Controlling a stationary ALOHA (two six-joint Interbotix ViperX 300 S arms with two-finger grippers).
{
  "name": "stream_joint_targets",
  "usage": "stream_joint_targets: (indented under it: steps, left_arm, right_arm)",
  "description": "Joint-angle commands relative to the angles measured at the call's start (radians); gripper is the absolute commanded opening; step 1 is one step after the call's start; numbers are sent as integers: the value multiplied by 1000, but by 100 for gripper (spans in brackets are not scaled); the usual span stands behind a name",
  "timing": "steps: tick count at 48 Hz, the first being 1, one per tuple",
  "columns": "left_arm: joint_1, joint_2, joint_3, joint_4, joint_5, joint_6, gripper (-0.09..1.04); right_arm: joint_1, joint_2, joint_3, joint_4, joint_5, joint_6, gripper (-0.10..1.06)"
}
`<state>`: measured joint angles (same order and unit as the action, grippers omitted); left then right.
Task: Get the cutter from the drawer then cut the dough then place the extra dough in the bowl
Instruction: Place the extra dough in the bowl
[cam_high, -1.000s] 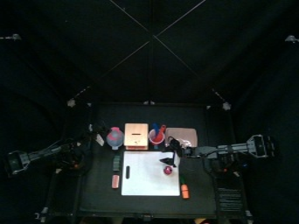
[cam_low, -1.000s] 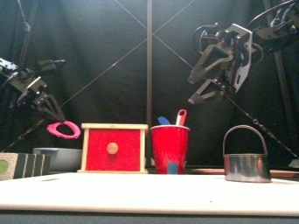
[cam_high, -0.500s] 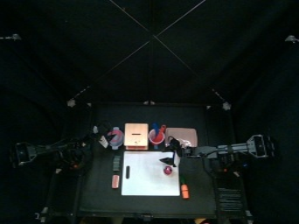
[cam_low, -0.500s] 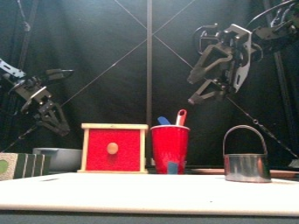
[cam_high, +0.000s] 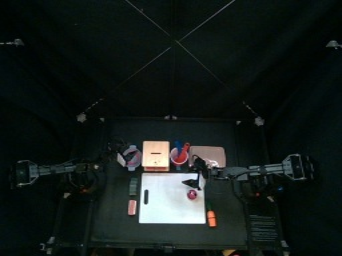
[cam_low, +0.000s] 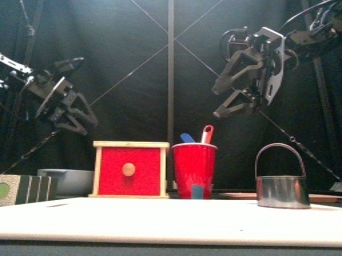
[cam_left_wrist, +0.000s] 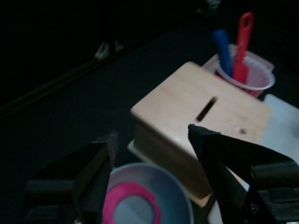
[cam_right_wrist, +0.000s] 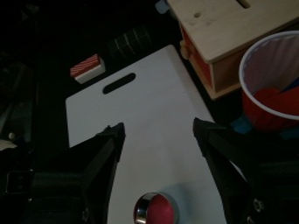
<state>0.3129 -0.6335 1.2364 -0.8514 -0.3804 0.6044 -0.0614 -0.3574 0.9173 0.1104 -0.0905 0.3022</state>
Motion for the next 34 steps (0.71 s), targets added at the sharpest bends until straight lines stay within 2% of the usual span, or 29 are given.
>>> stream_joint_targets:
  steps: [1,10,18,34]
  left_arm:
    - [-94,-38,-44,86,-48,2,96]
    - [-241,-100,-55,311,-123,-5,96]
    - [-321,-110,-57,466,-227,-6,96]
    - [-333,-109,-57,581,-285,-8,97]
  right_arm:
    - [-9,-12,-23,-5,-12,-2,95]
    - [-17,-12,-21,-15,-12,-2,95]
    - [-20,-12,-23,-17,-12,-5,95]
    - [-26,-12,-15,-21,-12,-11,95]
